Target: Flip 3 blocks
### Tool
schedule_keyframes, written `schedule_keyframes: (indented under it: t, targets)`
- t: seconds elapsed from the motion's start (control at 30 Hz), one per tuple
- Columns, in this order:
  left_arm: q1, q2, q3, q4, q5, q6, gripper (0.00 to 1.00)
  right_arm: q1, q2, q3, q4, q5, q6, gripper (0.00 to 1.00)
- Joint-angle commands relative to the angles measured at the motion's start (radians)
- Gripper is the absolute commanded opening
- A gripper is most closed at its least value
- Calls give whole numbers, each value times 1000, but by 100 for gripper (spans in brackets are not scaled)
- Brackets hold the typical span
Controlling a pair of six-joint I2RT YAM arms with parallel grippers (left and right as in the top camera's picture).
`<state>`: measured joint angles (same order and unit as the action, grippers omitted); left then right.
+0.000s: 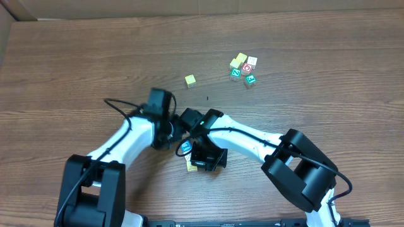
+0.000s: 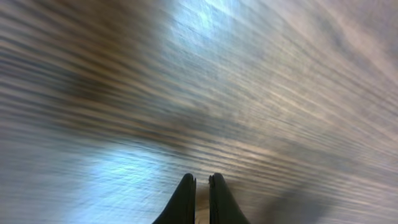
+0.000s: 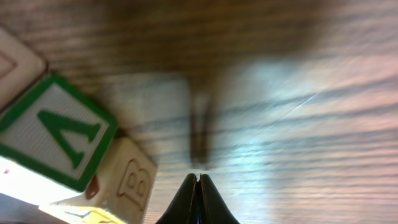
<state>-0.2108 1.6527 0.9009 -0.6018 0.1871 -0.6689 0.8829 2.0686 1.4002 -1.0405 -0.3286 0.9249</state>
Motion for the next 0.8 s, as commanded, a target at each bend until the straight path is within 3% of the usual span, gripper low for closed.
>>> schedule_keyframes:
  t: [0.0,0.17,0.3,0.6,0.77]
  targets:
    - [49,0,180,-137,-108,64,4,-42,-27,10,1,21,-124,4]
    - [75,0,273,-346,-93,126,4,-116,-26,9,26,37,-262,4]
    - [72,8,252,-435,-81,178,4,-195,-26,9,26,115,-270,4]
    - [72,9,154,-403,-37,219,4,-390,-26,9,9,171,-434,5]
    - [45,9,60,-339,-30,209,4,-482,-26,9,-28,320,-436,13]
